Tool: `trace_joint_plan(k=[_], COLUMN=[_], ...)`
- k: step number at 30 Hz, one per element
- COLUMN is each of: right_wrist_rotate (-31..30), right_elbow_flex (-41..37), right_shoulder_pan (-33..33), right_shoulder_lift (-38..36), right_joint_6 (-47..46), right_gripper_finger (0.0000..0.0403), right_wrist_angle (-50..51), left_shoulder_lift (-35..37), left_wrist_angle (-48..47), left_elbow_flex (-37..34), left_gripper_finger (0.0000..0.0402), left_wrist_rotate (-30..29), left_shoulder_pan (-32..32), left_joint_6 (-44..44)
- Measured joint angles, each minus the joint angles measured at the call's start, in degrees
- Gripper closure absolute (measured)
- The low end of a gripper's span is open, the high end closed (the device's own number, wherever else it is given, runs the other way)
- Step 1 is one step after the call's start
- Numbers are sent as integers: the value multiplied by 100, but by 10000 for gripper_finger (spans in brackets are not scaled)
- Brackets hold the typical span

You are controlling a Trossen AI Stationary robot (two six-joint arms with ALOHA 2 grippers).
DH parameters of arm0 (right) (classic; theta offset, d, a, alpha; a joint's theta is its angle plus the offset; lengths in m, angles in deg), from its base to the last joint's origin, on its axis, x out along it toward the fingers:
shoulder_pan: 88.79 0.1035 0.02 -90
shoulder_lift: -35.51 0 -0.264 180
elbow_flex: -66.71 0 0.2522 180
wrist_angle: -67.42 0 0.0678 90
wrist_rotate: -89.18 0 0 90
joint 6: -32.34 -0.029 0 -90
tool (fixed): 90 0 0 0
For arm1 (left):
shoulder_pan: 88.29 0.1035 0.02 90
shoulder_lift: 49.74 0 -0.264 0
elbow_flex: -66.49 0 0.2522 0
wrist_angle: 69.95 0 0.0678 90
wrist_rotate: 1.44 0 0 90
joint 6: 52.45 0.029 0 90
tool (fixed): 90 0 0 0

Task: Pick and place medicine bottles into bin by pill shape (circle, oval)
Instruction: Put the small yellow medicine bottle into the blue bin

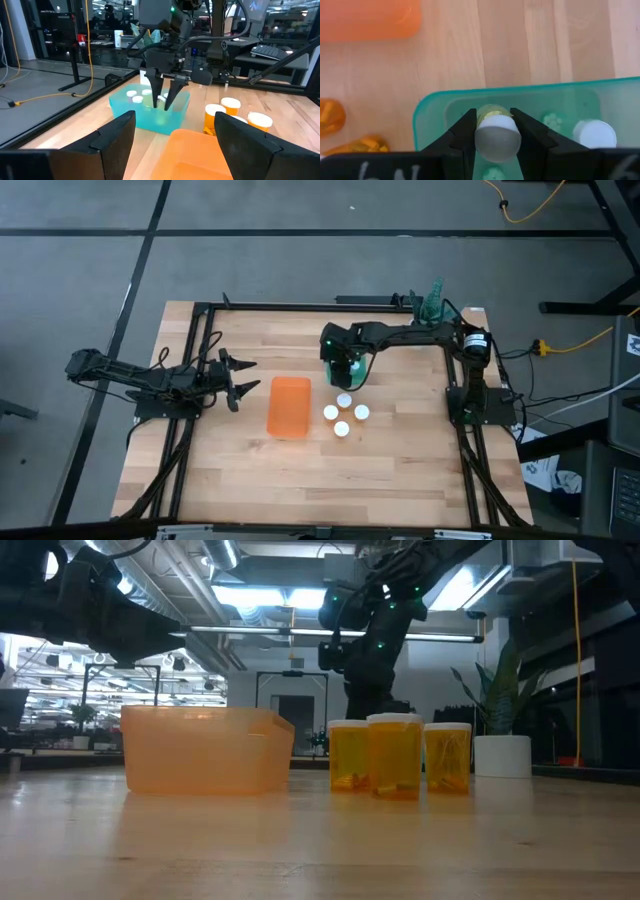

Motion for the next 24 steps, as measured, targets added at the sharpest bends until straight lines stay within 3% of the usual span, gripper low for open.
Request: trace_joint_plan(k=[19, 24], right_wrist_rotate=[-4, -4], right_elbow_flex=[-332, -332], right_shoulder_pan=[-2, -2], right_shoulder_lift=[2, 2], right_joint_6=[-31, -32], right_gripper_finger=[291, 273], right_wrist_angle=[-272, -249], left_shoulder_lift=[2, 0], left_wrist_angle=[2, 1], left_elbow_flex=[2, 0], left_gripper_finger=[139, 139], left_wrist_rotate=[0, 0], left_shoulder_pan=[-4, -4], left_joint_6=[-4, -4])
